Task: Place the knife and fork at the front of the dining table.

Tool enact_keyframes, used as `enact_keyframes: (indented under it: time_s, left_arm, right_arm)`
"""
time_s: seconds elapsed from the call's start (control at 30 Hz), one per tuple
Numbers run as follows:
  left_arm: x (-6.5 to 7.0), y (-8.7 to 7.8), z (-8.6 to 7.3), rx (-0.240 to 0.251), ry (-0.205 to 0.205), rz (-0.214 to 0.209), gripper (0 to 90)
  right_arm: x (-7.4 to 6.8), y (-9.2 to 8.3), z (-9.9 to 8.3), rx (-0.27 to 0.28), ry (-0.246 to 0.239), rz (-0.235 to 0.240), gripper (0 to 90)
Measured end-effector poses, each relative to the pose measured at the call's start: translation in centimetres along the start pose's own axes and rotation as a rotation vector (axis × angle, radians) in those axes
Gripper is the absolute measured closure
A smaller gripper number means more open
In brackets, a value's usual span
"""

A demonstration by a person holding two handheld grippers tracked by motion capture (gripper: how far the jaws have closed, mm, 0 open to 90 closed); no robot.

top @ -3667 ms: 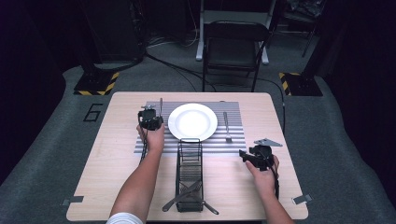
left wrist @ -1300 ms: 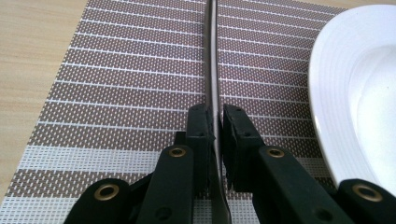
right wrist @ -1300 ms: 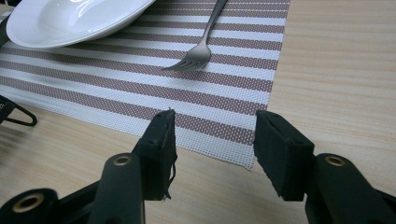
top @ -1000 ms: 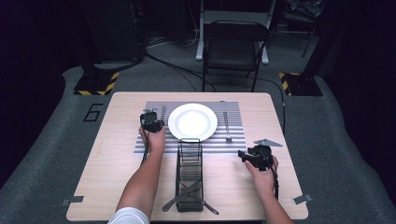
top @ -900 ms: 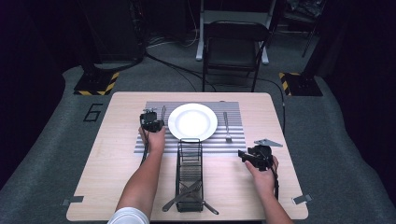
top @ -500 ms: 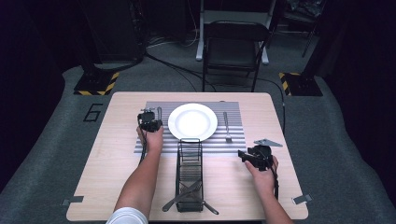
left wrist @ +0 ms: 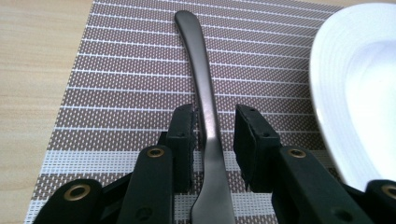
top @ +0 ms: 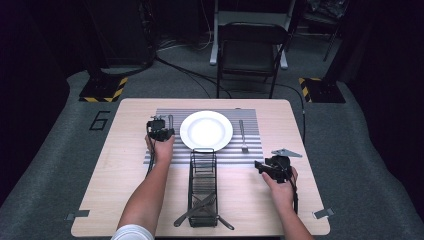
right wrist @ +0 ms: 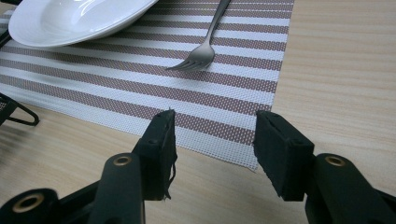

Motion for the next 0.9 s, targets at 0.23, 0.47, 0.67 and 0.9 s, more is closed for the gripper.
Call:
enact_keyframes:
  time_s: [0.23, 0.47, 0.67, 0.9]
  left_arm:
    - [0.1, -1.2, -0.7, 0.005, 0.052, 0.000, 66.0]
    - [-0.1, -2.2, -1.5, 0.005, 0.059, -0.010, 65.8]
    - [-0.2, -2.8, -2.6, 0.013, 0.037, -0.027, 63.7]
    - [0.2, -3.3, -3.4, 0.014, 0.051, -0.032, 61.5]
  right_arm:
    - [0.0, -0.1, 0.0, 0.000, 0.004, 0.001, 47.9]
    - [-0.2, -0.2, 0.0, 0.005, 0.002, 0.006, 47.9]
    - [-0.1, -0.1, 0.0, 0.003, 0.010, 0.012, 47.7]
    - [-0.3, 0.1, -0.1, 0.000, 0.012, 0.018, 47.6]
Point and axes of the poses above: each handheld gripper's, and its own axes: y roughly forward along the jaws, z roughly out of its top, x roughly to its right, the point moved 4 cm from there along y, roughly forward along the jaws, and after that the axes turned 14 degrees about y, right-handed, at the moved point
